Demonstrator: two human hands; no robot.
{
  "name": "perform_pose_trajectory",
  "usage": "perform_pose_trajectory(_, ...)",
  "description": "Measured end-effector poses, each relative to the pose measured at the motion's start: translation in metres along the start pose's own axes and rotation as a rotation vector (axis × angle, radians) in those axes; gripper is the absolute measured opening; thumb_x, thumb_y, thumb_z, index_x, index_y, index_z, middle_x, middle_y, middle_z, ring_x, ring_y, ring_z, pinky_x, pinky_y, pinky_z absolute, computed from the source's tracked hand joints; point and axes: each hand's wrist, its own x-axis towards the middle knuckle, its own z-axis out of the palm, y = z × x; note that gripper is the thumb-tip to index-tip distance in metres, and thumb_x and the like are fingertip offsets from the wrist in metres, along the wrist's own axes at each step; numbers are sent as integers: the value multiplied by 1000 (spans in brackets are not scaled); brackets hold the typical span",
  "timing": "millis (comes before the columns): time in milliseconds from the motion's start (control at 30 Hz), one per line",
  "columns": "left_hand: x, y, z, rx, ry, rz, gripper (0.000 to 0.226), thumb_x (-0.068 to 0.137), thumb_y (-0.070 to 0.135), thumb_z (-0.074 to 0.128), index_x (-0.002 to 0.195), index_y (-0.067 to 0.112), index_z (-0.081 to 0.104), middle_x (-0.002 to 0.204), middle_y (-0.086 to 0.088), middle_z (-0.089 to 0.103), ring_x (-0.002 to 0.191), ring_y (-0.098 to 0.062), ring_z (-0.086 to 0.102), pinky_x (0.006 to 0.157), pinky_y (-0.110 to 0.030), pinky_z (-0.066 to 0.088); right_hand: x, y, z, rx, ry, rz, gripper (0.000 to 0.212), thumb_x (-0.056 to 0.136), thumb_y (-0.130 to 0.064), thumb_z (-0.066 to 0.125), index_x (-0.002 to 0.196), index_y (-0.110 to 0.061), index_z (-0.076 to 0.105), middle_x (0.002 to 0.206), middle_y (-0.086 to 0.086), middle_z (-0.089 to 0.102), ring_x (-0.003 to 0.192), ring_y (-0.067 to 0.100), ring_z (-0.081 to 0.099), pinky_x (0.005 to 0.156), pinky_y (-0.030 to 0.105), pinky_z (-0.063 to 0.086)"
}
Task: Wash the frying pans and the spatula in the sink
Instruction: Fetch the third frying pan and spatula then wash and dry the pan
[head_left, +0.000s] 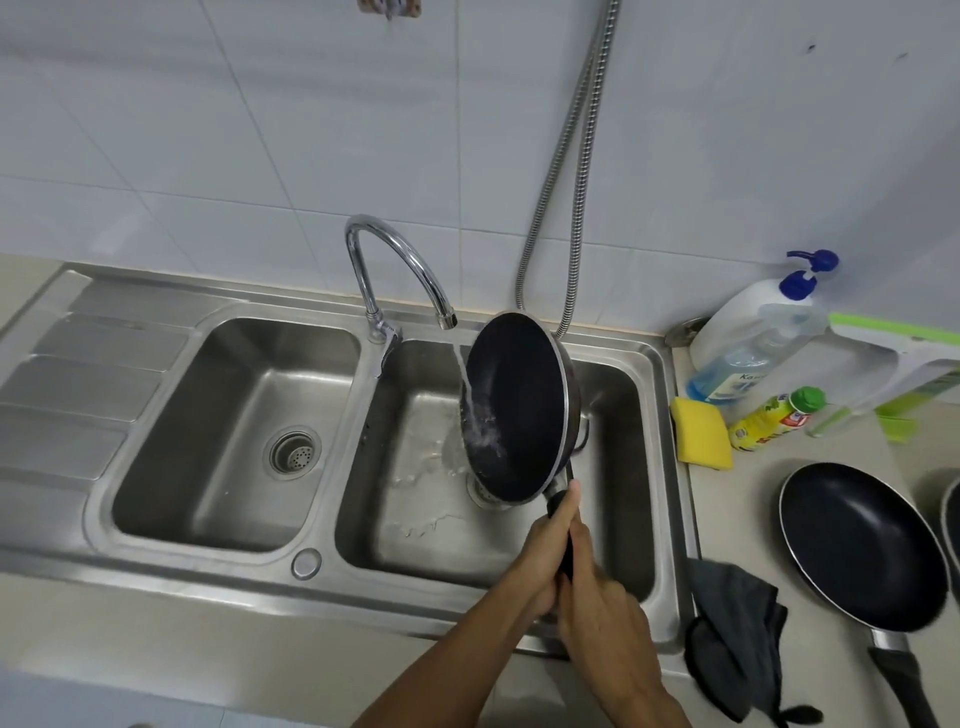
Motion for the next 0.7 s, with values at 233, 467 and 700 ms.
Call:
perform_pose_trajectory(233, -7, 6, 7, -103, -151, -22, 46, 79, 58, 77, 65, 21, 53, 70, -3, 69, 101, -21, 67, 96, -35, 50, -2, -10, -17, -169, -1, 39, 84, 96, -17, 49, 153, -35, -10, 129, 8, 62, 87, 24, 71, 72, 40, 57)
perform_pose_trajectory(467, -22, 11, 11, -106, -255, -13, 69, 86, 74, 53, 54, 14, 42, 124, -18, 58, 125, -23, 62, 109, -36, 43, 4, -13, -41, 62, -142, 105, 76, 104, -25, 43, 157, -42, -9, 125, 5, 65, 97, 23, 67, 82, 37, 52)
perform_pose_trajectory(700, -27, 30, 12, 71, -346, -51, 71, 86, 78, 40, 58, 14, 53, 72, -10, 69, 123, -29, 63, 119, -48, 32, -1, -9, -41, 45, -114, 133, 89, 101, -23, 48, 152, -51, -19, 76, -3, 61, 58, 10, 55, 52, 24, 38)
